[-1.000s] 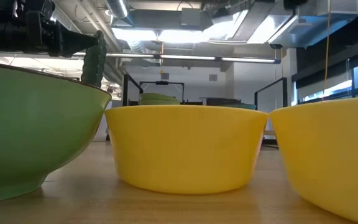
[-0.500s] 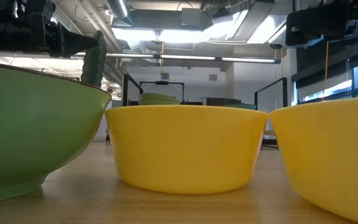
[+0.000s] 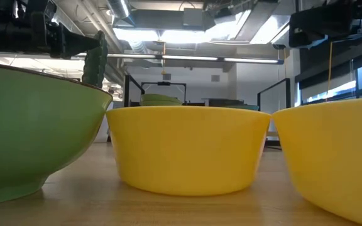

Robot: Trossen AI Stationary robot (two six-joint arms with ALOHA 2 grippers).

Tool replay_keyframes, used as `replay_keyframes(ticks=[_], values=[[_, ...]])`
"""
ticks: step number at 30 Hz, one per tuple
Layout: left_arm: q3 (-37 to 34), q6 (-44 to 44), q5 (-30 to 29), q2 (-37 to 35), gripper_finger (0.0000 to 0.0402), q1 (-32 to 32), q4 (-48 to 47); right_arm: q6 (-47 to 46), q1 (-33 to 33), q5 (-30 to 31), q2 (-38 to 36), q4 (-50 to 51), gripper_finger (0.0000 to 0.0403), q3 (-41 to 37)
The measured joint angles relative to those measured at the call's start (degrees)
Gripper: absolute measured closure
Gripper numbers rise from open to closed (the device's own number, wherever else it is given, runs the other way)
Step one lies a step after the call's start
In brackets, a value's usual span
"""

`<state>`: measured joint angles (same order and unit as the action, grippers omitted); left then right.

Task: Pick & Place Mini bowls
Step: Stack the yellow bowl on the top of the yellow bowl on the shelf

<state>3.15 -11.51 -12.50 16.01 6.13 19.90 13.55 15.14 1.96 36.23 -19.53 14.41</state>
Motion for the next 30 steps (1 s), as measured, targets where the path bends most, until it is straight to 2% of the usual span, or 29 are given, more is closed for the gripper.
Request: replay_keyframes(ticks=[15, 19, 25, 30], values=[[-0.01, -0.19, -0.97, 0.00, 0.0399, -0.02, 0.33, 0.99, 0.00, 1.47, 0.02, 0.04, 0.0387, 0.00], [-0.01, -0.19, -1.46, -0.01, 0.0394, -0.01, 1.09, -1.13, 0.00, 1.52, 1.54, -1.88, 0.0386, 0.00], [0.00, 0.27, -1.39, -0.01, 0.0397, -0.01, 1.22, -5.76, 0.08, -0.81, 10.63, -4.05, 0.0393, 5.39], [-0.01, 0.27, -1.37, 0.00, 0.0396, -0.01, 1.18, -8.79, 0.13, -0.62, 25.04, 3.36, 0.0397, 17.20]])
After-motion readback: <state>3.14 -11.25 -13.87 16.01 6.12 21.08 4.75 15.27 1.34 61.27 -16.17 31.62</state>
